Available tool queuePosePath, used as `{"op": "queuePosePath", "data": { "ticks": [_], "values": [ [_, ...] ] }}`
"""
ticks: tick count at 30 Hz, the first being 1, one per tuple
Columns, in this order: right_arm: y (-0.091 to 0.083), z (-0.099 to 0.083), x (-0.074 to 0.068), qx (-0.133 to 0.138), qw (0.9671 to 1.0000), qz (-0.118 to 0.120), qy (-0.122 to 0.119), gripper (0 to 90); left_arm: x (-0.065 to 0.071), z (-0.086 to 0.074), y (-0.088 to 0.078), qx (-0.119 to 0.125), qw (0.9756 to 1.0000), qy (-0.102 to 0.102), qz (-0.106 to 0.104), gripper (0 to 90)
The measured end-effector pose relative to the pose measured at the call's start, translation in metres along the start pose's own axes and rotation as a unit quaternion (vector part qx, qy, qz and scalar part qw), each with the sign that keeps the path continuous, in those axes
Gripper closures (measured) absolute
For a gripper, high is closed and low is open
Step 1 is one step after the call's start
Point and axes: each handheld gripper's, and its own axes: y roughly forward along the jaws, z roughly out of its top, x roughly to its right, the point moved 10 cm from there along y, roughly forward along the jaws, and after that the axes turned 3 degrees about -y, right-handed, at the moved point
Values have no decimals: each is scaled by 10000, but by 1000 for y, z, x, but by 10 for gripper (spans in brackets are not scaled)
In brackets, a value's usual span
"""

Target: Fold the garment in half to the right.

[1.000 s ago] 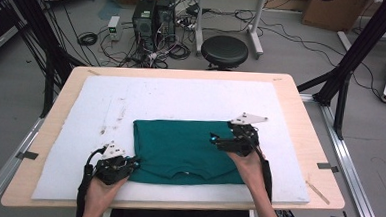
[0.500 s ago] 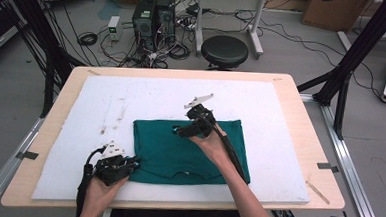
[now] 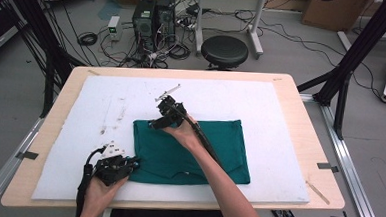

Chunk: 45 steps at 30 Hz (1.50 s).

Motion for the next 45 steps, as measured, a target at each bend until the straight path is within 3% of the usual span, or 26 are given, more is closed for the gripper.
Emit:
{"op": "queuePosePath", "data": {
  "ticks": [5,8,11,15,20,25,30,39,41,45],
  "values": [
    [15,9,-3,-60,9999,-34,-146,384,0,0,0,-10,10000,10,-4,823],
    [23,14,-7,-84,9997,63,-216,410,0,0,0,-10,10000,3,-14,823],
    [34,19,-9,-124,9996,182,-203,436,0,0,0,-8,10000,6,-7,823],
    [44,22,-12,-171,9995,149,-220,491,0,0,0,-7,10000,8,-6,823],
    [52,25,-13,-224,9992,110,-300,509,0,0,0,-5,10000,3,-14,823],
    [61,27,-18,-375,9987,221,-262,519,0,0,0,-6,10000,7,-8,822],
    [70,25,-24,-510,9975,155,-454,627,0,0,0,6,10000,5,2,823],
    [70,26,-24,-562,9963,-65,-646,813,0,0,0,3,10000,-21,9,822],
    [70,26,-23,-547,9965,-62,-635,836,0,0,-1,-15,10000,1,-12,822],
    [67,29,-23,-460,9974,-31,-562,850,1,5,-6,63,9998,-140,-134,825]
  ]
}}
